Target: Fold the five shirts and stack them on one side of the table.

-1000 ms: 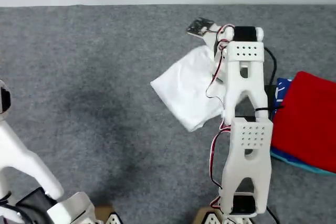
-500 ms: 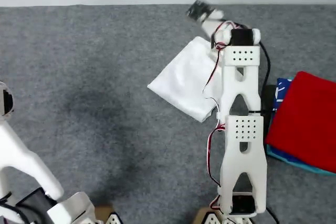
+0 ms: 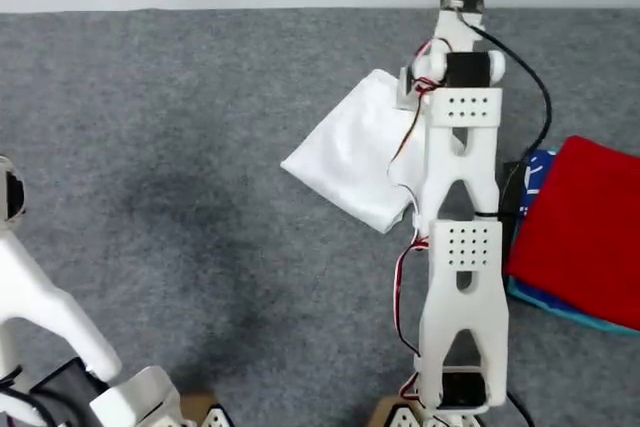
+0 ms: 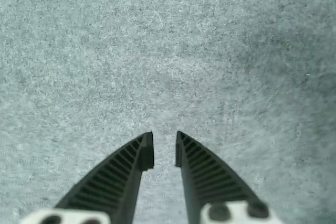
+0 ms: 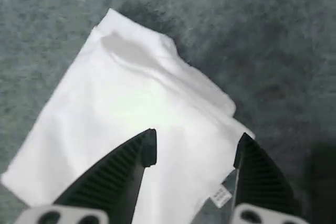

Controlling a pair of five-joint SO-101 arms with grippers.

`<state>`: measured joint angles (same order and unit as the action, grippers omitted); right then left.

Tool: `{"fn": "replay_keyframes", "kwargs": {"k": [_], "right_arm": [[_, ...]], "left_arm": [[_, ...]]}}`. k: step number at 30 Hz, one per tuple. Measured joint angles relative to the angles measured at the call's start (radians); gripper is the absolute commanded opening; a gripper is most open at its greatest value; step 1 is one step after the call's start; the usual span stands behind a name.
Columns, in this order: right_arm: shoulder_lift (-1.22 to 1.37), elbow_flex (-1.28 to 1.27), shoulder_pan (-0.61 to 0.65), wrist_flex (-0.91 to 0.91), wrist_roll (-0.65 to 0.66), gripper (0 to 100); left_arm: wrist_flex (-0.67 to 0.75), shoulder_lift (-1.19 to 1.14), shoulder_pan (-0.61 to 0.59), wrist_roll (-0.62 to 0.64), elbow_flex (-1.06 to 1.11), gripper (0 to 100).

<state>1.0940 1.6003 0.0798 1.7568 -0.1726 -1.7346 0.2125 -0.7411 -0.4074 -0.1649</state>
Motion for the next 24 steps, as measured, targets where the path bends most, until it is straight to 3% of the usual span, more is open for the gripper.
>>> {"fn": "replay_keyframes", "kwargs": {"k": [3, 9, 14, 24], "right_arm": [[-0.086, -0.103, 0.032, 0.000, -0.098, 27.3], [-0.304, -0.408, 0.100, 0.000, -0.322, 44.2], [-0.336, -0.512, 0.117, -0.005, -0.476, 44.9], [-0.124, -0.517, 0.120, -0.160, -0.611, 44.9]], "left_arm": [[0.000, 0.000, 0.000, -0.015, 0.000, 8], [0.000, 0.000, 0.000, -0.021, 0.000, 8], [0.000, 0.000, 0.000, -0.021, 0.000, 8], [0.000, 0.000, 0.000, -0.021, 0.000, 8]]}}
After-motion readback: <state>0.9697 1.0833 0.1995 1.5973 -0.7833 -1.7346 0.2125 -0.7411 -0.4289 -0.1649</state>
